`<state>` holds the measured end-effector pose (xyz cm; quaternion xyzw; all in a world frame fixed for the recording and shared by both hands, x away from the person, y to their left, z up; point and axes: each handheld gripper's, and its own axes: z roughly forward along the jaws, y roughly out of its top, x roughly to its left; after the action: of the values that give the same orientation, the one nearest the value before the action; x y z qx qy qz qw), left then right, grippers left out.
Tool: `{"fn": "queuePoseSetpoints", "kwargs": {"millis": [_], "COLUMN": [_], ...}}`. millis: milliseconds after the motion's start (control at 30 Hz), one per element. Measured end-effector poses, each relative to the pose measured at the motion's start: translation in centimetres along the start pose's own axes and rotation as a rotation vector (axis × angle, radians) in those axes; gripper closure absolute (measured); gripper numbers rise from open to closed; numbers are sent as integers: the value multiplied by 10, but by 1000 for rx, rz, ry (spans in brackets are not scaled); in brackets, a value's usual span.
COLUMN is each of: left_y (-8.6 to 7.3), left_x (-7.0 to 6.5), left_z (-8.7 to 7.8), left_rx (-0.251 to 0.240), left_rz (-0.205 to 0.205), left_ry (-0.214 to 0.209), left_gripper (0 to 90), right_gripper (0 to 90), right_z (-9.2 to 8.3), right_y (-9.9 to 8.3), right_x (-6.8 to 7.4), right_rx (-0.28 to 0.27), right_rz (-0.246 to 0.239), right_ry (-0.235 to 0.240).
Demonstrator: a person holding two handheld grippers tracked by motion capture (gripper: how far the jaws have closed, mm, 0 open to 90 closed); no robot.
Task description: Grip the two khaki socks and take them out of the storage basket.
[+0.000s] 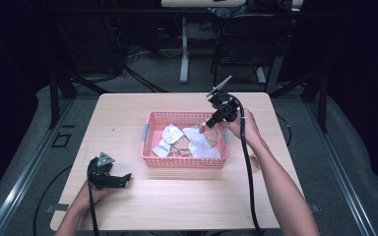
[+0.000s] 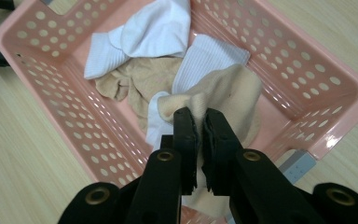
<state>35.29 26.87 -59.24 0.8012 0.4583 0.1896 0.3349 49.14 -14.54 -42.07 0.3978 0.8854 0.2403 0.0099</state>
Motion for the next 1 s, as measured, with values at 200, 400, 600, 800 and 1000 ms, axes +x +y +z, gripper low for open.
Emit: {"fn": "queuePoseSetpoints", "kwargs": {"millis": [200,400,600,800,1000], "left_y": [0,0,0,0,0], "left_x": [0,0,0,0,0], "left_z": [0,0,0,0,0], "left_rx": [0,0,0,0,-1], "left_rz": [1,1,-1,-1,0], "left_ry": [-1,-2,0,0,1], "left_gripper": [0,0,1,1,1], "right_gripper": [847,847,847,847,847], "right_z": [-8,-17,-33,-49,-66], "right_y": [-1,-1,-4,-11,-23], "right_x": [0,0,0,-3,-12], "right_rx": [-5,-39,-44,-69,-108], "right_rz": [-14,4,-8,4,32], "right_ry": [23,43,34,28,22]}}
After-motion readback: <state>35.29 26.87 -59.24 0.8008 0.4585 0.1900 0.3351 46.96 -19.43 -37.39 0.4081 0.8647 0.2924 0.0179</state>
